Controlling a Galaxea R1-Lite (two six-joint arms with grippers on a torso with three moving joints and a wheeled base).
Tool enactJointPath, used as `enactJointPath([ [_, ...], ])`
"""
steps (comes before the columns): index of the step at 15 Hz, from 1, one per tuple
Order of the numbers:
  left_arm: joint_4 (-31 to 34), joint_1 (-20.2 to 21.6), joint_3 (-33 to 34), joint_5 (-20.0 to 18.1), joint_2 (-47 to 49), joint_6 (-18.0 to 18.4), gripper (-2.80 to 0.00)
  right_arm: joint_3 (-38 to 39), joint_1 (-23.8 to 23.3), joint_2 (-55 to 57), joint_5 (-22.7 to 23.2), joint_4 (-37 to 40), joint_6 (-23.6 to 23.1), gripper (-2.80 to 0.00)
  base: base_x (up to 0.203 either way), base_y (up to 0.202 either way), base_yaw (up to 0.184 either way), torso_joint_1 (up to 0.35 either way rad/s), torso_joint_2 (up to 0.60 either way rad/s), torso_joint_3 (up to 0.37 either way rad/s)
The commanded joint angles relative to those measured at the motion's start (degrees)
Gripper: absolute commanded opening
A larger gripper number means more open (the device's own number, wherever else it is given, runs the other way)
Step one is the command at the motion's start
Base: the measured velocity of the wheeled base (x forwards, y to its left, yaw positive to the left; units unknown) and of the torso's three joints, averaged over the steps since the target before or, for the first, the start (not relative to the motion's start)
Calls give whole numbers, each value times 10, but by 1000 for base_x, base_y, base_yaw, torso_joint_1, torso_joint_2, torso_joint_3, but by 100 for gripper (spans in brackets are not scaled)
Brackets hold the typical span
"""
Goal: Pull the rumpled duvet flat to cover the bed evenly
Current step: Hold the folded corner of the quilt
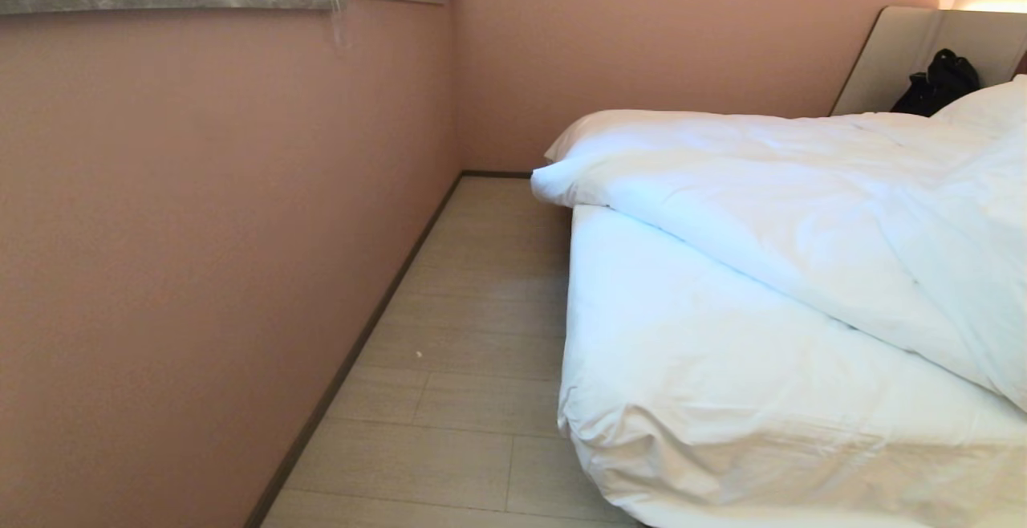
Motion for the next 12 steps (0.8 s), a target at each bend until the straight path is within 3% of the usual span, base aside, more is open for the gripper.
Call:
enactJointPath([
  [1, 2, 0, -1, -2, 1, 8, -280, 0, 0, 0, 0, 0, 0, -280, 0, -199, 0, 7, 6, 5],
  [12, 0, 0, -1, -3, 1, 8, -280, 0, 0, 0, 0, 0, 0, -280, 0, -195, 1, 2, 4, 4],
])
